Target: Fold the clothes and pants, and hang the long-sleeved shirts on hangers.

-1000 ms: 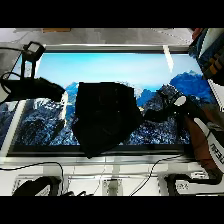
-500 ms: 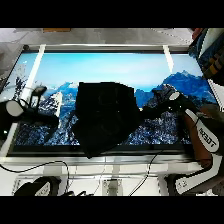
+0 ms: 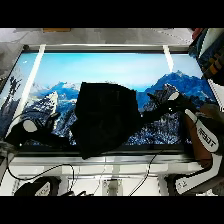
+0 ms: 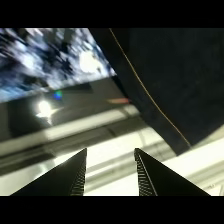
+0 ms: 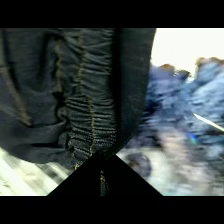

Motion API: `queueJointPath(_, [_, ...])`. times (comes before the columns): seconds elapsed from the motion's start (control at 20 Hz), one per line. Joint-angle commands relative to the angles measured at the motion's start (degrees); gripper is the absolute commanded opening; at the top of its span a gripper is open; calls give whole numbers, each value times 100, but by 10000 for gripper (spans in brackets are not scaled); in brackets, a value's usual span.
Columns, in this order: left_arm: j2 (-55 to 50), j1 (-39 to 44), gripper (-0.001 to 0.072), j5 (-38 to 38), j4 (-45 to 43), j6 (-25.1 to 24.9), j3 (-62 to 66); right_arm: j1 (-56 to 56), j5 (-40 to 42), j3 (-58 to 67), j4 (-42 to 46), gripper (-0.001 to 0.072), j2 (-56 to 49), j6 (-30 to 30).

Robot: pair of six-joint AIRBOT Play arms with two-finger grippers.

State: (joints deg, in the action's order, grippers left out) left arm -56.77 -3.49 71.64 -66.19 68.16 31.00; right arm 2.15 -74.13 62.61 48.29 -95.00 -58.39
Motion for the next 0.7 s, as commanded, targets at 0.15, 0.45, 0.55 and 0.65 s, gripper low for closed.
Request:
queueJointPath(0.15, [-4,-4,448,-122,186,-225,-382,-4,879,-1878,-1078,29,1521,284])
queueJointPath(0.45, [-7,7,458,-254,695,-658,-627,-7,1290,-2817,-1657,29,2247,407])
queueJointPath(0.55, [-9,20,458,-389,656,-673,-743,-7,1285,-2815,-1696,29,2245,407])
queueJointPath(0.65, [-9,22,459,-529,627,-673,-874,-7,1285,-2815,-1803,29,2245,409])
